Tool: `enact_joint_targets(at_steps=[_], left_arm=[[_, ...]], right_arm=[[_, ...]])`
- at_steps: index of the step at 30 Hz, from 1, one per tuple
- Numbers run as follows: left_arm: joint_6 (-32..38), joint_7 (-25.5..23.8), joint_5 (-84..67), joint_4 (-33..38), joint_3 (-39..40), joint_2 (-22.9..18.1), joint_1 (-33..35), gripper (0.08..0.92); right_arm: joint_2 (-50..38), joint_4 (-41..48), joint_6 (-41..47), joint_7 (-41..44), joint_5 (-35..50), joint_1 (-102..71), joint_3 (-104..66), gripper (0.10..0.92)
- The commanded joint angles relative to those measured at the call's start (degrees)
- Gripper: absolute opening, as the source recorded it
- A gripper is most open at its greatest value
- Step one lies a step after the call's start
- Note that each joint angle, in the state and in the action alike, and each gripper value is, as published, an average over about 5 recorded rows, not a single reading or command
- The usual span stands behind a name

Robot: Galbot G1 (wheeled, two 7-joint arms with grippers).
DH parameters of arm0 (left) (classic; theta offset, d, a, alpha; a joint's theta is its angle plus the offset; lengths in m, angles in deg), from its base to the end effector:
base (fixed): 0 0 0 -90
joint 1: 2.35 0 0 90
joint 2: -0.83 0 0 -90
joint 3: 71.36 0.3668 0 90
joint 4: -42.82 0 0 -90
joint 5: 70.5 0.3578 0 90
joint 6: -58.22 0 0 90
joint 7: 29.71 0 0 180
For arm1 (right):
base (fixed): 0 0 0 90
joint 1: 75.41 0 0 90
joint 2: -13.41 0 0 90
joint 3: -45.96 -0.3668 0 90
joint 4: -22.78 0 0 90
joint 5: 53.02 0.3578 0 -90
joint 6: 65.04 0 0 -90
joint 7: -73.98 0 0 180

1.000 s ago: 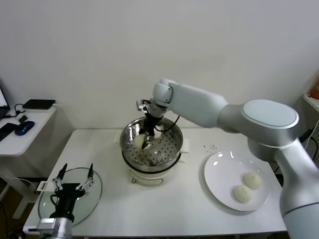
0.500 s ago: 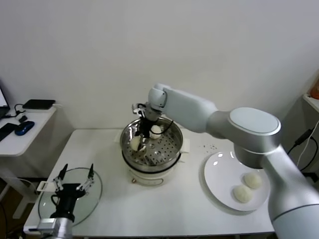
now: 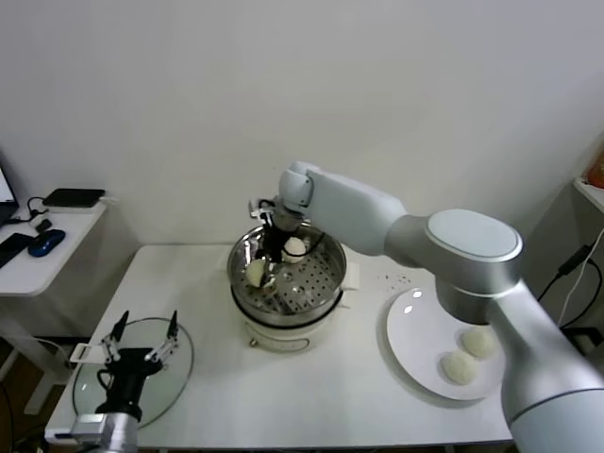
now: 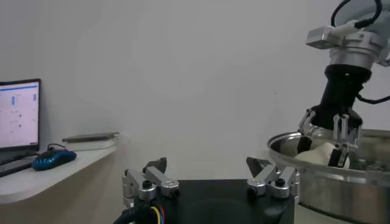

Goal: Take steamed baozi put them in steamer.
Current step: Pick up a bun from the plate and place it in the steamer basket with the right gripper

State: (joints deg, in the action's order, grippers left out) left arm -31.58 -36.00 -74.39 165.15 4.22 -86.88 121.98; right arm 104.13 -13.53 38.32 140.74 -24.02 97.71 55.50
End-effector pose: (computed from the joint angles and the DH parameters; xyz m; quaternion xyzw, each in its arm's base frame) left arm 0.1446 0.0822 -0.3074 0.0396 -0.9978 -0.0513 0.0127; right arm 0.6435 0.2172 -0.1130 0.6449 -0.5168 0.4705 0.3093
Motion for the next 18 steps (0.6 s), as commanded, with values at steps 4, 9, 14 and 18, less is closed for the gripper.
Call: enact_joint_targets(at_steps=[4, 9, 14, 18], left_arm=[[0.03, 0.02, -0.08, 0.13, -0.06, -0.07, 0.17, 0.823], [0.06, 0.04, -0.15, 0.3, -0.09, -0.05, 0.29, 0.823], [0.05, 0.05, -0.14, 0.51, -0.11, -0.05, 0.4, 0.823], [0.13, 0.1, -0.21, 0.63, -0.2, -0.07, 0.68, 0.823]], right_arm=[[-1.2, -1.31, -0.03, 0.78, -0.69, 0.69, -0.23, 0.821], [-4.51, -5.82, 0.26, 1.12, 1.03, 2.87, 0.86, 0.823], [-9.1, -11.83, 0.17, 2.18, 3.29, 6.92, 3.23, 0.823], [-12.72, -15.51, -0.43, 3.83, 5.28, 11.46, 5.22, 0.823]])
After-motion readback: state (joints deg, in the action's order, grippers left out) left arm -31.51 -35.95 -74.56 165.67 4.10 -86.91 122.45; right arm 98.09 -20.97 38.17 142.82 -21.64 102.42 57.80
